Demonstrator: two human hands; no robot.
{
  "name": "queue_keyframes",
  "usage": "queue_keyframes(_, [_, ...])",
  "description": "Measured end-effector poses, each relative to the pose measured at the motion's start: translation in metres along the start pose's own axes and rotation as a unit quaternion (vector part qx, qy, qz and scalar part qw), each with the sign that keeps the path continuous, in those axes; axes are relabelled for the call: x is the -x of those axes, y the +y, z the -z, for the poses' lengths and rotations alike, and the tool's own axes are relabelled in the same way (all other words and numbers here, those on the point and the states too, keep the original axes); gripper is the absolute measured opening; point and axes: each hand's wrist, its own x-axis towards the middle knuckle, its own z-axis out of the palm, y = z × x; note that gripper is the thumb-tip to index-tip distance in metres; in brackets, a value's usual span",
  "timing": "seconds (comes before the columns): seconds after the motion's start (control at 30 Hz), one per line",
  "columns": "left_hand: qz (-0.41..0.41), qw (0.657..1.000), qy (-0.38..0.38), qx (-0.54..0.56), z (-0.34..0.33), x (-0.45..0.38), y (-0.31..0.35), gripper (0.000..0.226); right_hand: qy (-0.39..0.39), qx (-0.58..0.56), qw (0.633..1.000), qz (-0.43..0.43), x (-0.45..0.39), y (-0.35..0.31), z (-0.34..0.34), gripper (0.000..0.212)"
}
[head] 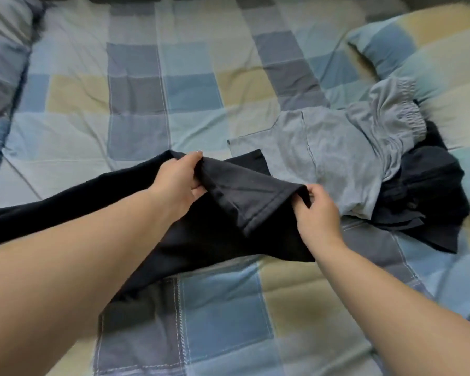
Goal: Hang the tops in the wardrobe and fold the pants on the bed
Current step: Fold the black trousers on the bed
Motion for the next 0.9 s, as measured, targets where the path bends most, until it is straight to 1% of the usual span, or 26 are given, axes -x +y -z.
queue_keyframes(0.03, [0.009, 1.000, -0.018, -0.018, -0.005, -0.010, 0.004, 0.029, -0.011, 0.021, 0.999, -0.021, -0.017, -0.002, -0.004, 0.022])
queue_keyframes(0.1, [0.023, 0.998, -0.047, -0.045, -0.009, -0.025, 0.003, 0.034, -0.060, 0.043, 0.993, -0.089, -0.041, -0.001, -0.010, 0.033])
queue_keyframes(0.17, [0.037, 0.994, -0.040, -0.098, -0.005, -0.034, -0.009, 0.055, -0.120, 0.041, 0.979, -0.159, -0.051, 0.010, -0.018, 0.050])
queue_keyframes(0.2, [0.034, 0.986, -0.030, -0.161, 0.001, -0.035, -0.018, 0.064, -0.147, 0.055, 0.973, -0.172, -0.050, 0.017, -0.022, 0.055])
queue_keyframes(0.23, [0.023, 0.968, -0.021, -0.249, 0.010, -0.034, -0.031, 0.072, -0.164, 0.078, 0.968, -0.173, -0.046, 0.027, -0.027, 0.053])
queue_keyframes(0.27, [0.001, 0.936, -0.020, -0.352, 0.019, -0.032, -0.045, 0.077, -0.166, 0.097, 0.967, -0.168, -0.041, 0.037, -0.030, 0.048])
queue_keyframes(0.3, [-0.028, 0.889, -0.034, -0.457, 0.030, -0.030, -0.060, 0.080, -0.156, 0.106, 0.968, -0.166, -0.036, 0.046, -0.032, 0.042])
queue_keyframes(0.33, [-0.053, 0.834, -0.065, -0.545, 0.038, -0.028, -0.074, 0.084, -0.141, 0.104, 0.970, -0.169, -0.031, 0.054, -0.034, 0.037])
queue_keyframes(0.37, [-0.066, 0.778, -0.102, -0.616, 0.043, -0.027, -0.085, 0.086, -0.127, 0.098, 0.971, -0.176, -0.028, 0.060, -0.034, 0.033])
queue_keyframes(0.4, [-0.066, 0.730, -0.132, -0.667, 0.046, -0.028, -0.094, 0.089, -0.117, 0.089, 0.972, -0.184, -0.026, 0.064, -0.036, 0.031])
queue_keyframes(0.43, [-0.058, 0.698, -0.150, -0.697, 0.047, -0.029, -0.099, 0.091, -0.108, 0.080, 0.972, -0.192, -0.025, 0.068, -0.036, 0.030])
queue_keyframes(0.47, [-0.047, 0.682, -0.159, -0.713, 0.047, -0.030, -0.103, 0.094, -0.099, 0.071, 0.973, -0.198, -0.023, 0.070, -0.036, 0.029])
queue_keyframes(0.53, [-0.041, 0.662, -0.166, -0.730, 0.046, -0.033, -0.106, 0.101, -0.078, 0.065, 0.974, -0.202, -0.020, 0.073, -0.036, 0.024])
queue_keyframes(0.6, [-0.055, 0.634, -0.169, -0.752, 0.048, -0.034, -0.110, 0.106, -0.069, 0.075, 0.974, -0.201, -0.016, 0.075, -0.034, 0.018])
queue_keyframes(0.67, [-0.091, 0.614, -0.159, -0.768, 0.054, -0.029, -0.115, 0.108, -0.081, 0.069, 0.973, -0.206, -0.013, 0.072, -0.032, 0.023])
queue_keyframes(0.7, [-0.125, 0.601, -0.144, -0.776, 0.059, -0.023, -0.120, 0.107, -0.099, 0.056, 0.971, -0.212, -0.012, 0.069, -0.031, 0.027])
queue_keyframes(0.73, [-0.170, 0.578, -0.122, -0.788, 0.067, -0.015, -0.127, 0.105, -0.123, 0.038, 0.967, -0.219, -0.011, 0.066, -0.032, 0.029])
queue_keyframes(0.77, [-0.213, 0.554, -0.096, -0.799, 0.077, -0.008, -0.135, 0.101, -0.143, 0.021, 0.963, -0.228, -0.010, 0.063, -0.031, 0.027])
queue_keyframes(0.8, [-0.239, 0.536, -0.066, -0.807, 0.088, 0.000, -0.144, 0.096, -0.152, 0.005, 0.960, -0.236, -0.009, 0.061, -0.030, 0.024])
queue_keyframes(0.83, [-0.238, 0.531, -0.031, -0.812, 0.098, 0.007, -0.152, 0.092, -0.146, -0.012, 0.960, -0.238, -0.008, 0.059, -0.028, 0.021])
queue_keyframes(0.9, [-0.185, 0.551, 0.042, -0.813, 0.117, 0.018, -0.159, 0.085, -0.114, -0.047, 0.964, -0.236, -0.006, 0.058, -0.022, 0.018])
